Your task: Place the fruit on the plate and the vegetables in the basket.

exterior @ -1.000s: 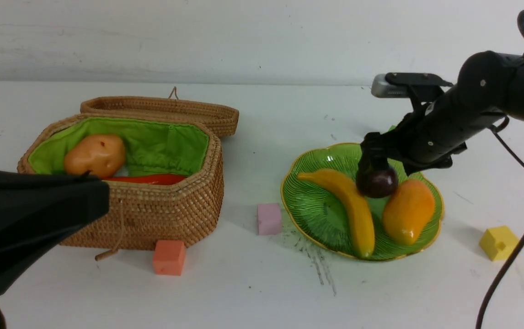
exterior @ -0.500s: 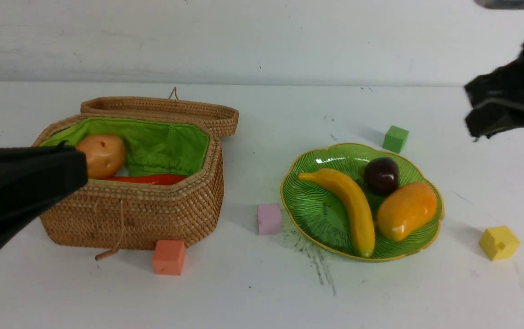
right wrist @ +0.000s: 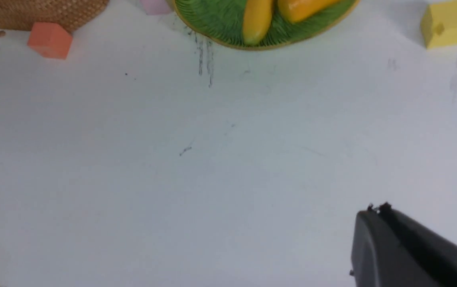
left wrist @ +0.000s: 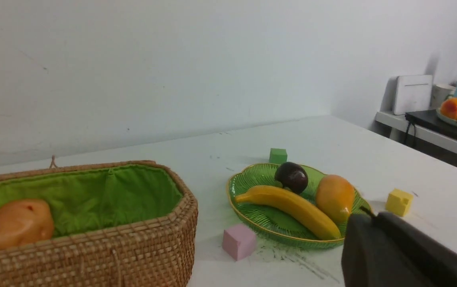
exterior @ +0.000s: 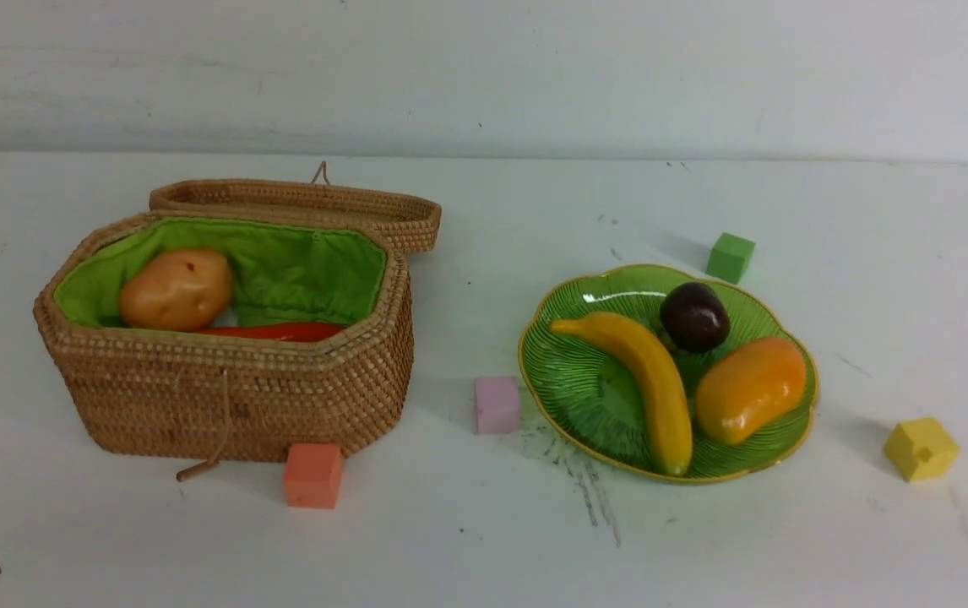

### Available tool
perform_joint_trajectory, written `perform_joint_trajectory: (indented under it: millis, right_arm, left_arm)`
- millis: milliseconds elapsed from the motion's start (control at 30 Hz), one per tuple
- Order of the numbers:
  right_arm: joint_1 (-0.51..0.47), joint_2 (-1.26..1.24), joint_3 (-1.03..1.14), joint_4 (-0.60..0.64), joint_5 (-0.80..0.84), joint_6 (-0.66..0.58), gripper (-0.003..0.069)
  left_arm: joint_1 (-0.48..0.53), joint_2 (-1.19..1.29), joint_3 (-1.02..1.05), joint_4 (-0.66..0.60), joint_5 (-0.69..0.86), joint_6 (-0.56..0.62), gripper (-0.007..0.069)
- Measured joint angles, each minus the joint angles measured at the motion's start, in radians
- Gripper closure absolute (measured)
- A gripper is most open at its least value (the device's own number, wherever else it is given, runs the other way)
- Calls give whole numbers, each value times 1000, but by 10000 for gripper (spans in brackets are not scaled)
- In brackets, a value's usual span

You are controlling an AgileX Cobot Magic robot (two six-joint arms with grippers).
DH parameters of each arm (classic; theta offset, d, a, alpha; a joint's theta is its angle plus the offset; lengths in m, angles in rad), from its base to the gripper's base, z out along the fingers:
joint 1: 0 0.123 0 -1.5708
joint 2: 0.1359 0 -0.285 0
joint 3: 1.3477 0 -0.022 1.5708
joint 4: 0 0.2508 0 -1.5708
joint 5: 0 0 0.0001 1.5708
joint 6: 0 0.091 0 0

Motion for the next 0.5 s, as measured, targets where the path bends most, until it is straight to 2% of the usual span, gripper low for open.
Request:
perform_joint_trajectory:
  millis: [233, 500]
  right_arm:
    - [0, -160, 193, -7, -73, 21, 655]
    - [0, -173, 248, -10, -61, 21, 650]
  left_arm:
    - [0, -11, 145, 0, -55, -3, 638]
    - [0, -11, 254, -1, -51, -4, 638]
